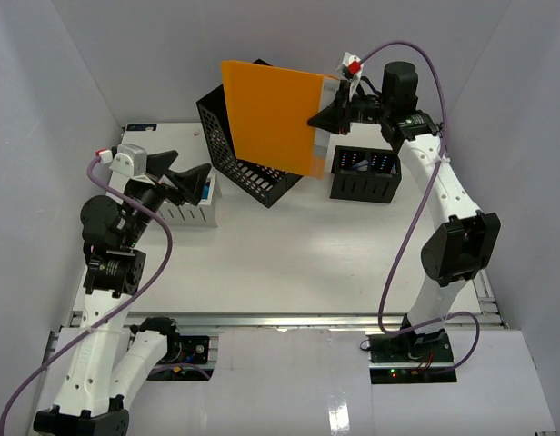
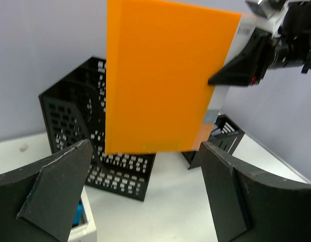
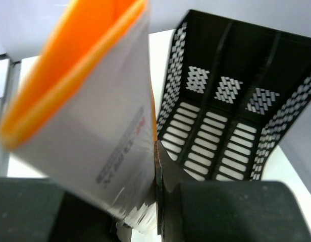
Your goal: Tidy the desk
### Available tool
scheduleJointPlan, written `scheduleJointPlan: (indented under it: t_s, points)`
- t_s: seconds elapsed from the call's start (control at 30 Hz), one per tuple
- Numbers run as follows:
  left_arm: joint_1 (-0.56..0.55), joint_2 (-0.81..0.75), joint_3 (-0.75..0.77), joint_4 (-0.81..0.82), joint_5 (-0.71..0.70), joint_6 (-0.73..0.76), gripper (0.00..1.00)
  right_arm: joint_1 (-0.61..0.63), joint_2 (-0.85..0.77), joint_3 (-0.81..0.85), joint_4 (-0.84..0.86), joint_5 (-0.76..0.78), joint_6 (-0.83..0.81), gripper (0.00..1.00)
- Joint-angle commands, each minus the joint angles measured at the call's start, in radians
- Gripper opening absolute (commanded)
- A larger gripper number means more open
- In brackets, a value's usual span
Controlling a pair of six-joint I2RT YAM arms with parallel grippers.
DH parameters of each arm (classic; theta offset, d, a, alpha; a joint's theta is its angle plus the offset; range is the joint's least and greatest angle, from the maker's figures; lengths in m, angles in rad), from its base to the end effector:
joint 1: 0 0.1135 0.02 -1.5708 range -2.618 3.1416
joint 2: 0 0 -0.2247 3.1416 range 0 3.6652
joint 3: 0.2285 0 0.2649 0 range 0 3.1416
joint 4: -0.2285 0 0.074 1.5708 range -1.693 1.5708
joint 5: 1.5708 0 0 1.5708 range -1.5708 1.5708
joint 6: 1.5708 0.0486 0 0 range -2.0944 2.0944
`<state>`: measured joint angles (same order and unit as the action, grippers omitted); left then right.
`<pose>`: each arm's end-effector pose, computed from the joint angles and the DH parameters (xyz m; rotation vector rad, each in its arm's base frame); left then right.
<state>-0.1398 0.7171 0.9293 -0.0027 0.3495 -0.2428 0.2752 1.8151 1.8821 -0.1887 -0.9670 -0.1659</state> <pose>0.2029 -0.0454 0.3991 0.2269 1.3778 -0.5568 0.4016 0.1550 0.3963 -1.0475 1.3620 0.8922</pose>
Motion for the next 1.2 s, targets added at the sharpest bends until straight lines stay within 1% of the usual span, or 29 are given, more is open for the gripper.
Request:
scheduleJointPlan:
  t_s: [0.0, 0.1, 0.17, 0.27, 0.37, 0.47, 0.67, 0.8, 0.93, 1.03, 1.17]
  points:
    - [-0.003, -0.077, -0.033, -0.085, -0.041, -0.005, 0.98, -0.004, 0.041, 0.076, 0.206, 0.064, 0.105, 0.08]
    - [-0.003, -0.12, -0.055, -0.101, -0.037, -0.012, 0.98, -0.004, 0.084, 0.094, 0.276, 0.075, 0.155, 0.08]
    - [-0.002, -0.14, -0.072, -0.105, -0.041, -0.019, 0.98, -0.001, 0.123, 0.115, 0.315, 0.083, 0.231, 0.08]
    - [-0.003, -0.176, -0.098, -0.116, -0.053, -0.033, 0.98, 0.008, 0.194, 0.165, 0.377, 0.092, 0.294, 0.08]
    - [-0.003, -0.199, -0.119, -0.127, -0.059, -0.046, 0.98, 0.025, 0.274, 0.237, 0.387, 0.107, 0.339, 0.08]
    - [-0.003, -0.222, -0.148, -0.129, -0.069, -0.059, 0.98, 0.056, 0.32, 0.291, 0.398, 0.136, 0.352, 0.08]
    - [-0.003, -0.241, -0.169, -0.134, -0.08, -0.068, 0.98, 0.101, 0.368, 0.293, 0.428, 0.218, 0.358, 0.08]
    - [-0.003, -0.245, -0.187, -0.134, -0.081, -0.07, 0.98, 0.127, 0.383, 0.274, 0.448, 0.283, 0.379, 0.08]
    - [-0.003, -0.247, -0.2, -0.134, -0.08, -0.072, 0.98, 0.142, 0.374, 0.214, 0.479, 0.342, 0.375, 0.08]
    - [-0.003, -0.254, -0.209, -0.134, -0.081, -0.07, 0.98, 0.148, 0.363, 0.152, 0.513, 0.366, 0.381, 0.08]
    - [-0.001, -0.26, -0.213, -0.14, -0.083, -0.062, 0.98, 0.163, 0.314, 0.017, 0.586, 0.387, 0.341, 0.08]
